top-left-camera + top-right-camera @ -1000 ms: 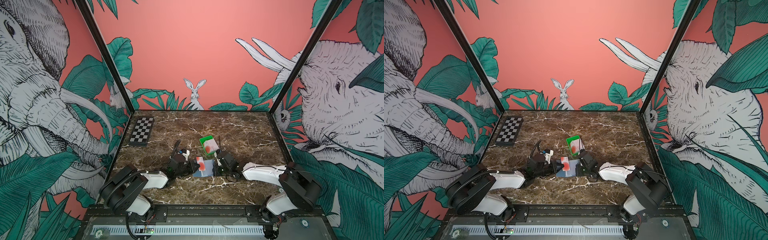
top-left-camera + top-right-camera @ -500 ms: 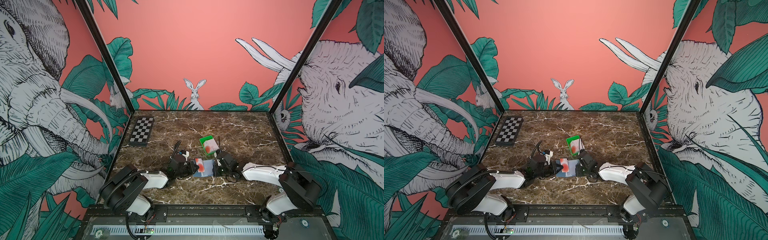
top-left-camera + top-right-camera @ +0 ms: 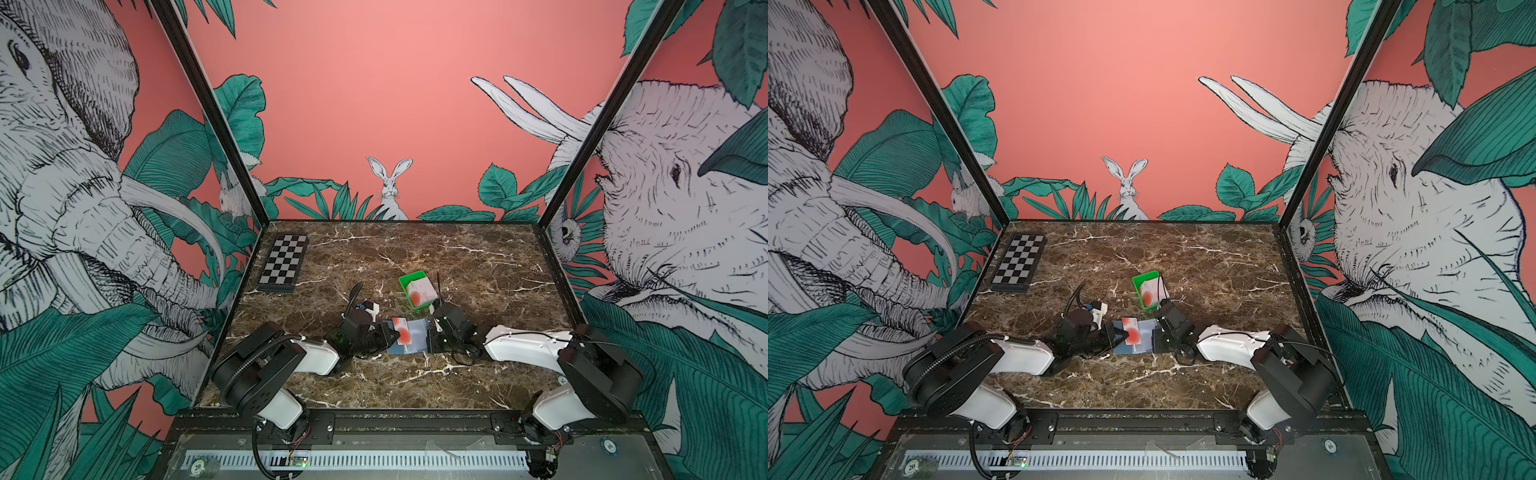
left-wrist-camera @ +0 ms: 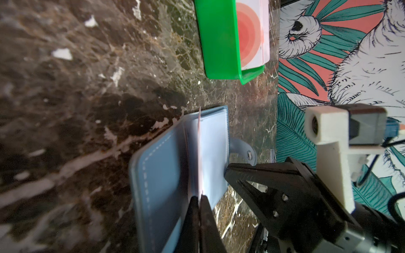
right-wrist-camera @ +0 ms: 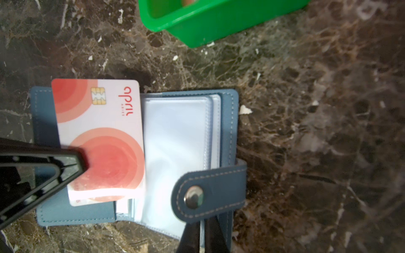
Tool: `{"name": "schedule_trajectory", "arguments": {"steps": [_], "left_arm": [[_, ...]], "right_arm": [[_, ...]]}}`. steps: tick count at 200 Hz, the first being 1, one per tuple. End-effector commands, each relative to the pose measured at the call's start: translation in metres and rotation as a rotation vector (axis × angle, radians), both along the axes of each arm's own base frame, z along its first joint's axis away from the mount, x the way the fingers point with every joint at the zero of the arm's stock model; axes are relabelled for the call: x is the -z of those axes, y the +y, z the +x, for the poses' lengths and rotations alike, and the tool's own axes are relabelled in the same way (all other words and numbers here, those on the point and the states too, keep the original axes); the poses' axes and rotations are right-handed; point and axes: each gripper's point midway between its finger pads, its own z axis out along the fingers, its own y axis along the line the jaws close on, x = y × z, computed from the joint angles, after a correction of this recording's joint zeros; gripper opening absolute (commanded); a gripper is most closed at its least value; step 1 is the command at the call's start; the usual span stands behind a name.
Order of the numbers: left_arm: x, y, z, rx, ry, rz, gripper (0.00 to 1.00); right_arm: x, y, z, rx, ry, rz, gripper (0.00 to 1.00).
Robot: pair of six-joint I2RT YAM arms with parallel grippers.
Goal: Insert credit cards into a card holder
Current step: Insert the credit card into the card slot.
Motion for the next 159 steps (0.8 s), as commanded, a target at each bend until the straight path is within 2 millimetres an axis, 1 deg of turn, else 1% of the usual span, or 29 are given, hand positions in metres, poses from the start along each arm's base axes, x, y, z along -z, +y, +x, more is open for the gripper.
{"name": "schedule_trajectory", "arguments": {"steps": [1, 60, 98, 159], "left_arm": [[0.004, 0.002, -0.006, -0.005, 0.025, -0.011, 0.00], [0.007, 0.004, -0.010, 0.003, 0.051, -0.005, 0.00], [0.010, 0.004, -0.014, 0.019, 0.071, 0.002, 0.00], [0.012, 0.003, -0.015, 0.028, 0.095, -0.008, 0.00]], "right_arm": [[0.005, -0.001, -0.003, -0.008, 0.012, -0.019, 0.08], [0.008, -0.004, -0.003, -0.007, 0.011, -0.046, 0.08], [0.006, -0.007, -0.003, 0.000, 0.004, -0.054, 0.08], [0.007, -0.006, -0.003, 0.001, 0.007, -0.051, 0.08]]}}
